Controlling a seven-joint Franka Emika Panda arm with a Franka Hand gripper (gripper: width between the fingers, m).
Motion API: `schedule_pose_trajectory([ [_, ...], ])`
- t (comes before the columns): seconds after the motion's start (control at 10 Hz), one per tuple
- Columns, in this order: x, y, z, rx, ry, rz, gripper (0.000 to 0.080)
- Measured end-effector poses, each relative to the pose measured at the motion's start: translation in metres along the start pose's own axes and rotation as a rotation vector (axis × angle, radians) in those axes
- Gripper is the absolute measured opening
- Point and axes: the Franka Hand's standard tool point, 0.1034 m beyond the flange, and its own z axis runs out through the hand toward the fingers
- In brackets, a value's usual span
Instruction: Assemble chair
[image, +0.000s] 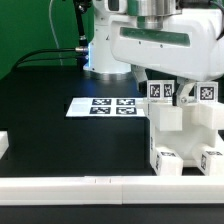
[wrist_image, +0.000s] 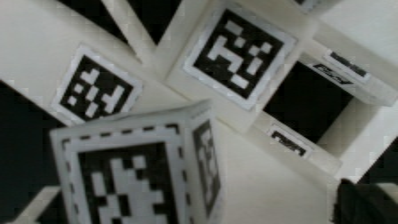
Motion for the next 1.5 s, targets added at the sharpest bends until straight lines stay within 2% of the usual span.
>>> schedule_pose_trajectory([
  [0.3,0.015,-0.002,-0.002,0.006,0.013,-0.257,0.0649],
  [0.5,0.022,-0.003,0.004,0.002,0.026,-0.396,0.0649],
  [0.8,0.031,-0.002,0.008,0.014,0.084,-0.624,0.0649],
  [1.2,0.035,-0.006,0.012,0.011,0.094,-0.628,0.0649],
  [1.5,0.036,-0.014,0.007,0.019,0.096,-0.598,0.0649],
])
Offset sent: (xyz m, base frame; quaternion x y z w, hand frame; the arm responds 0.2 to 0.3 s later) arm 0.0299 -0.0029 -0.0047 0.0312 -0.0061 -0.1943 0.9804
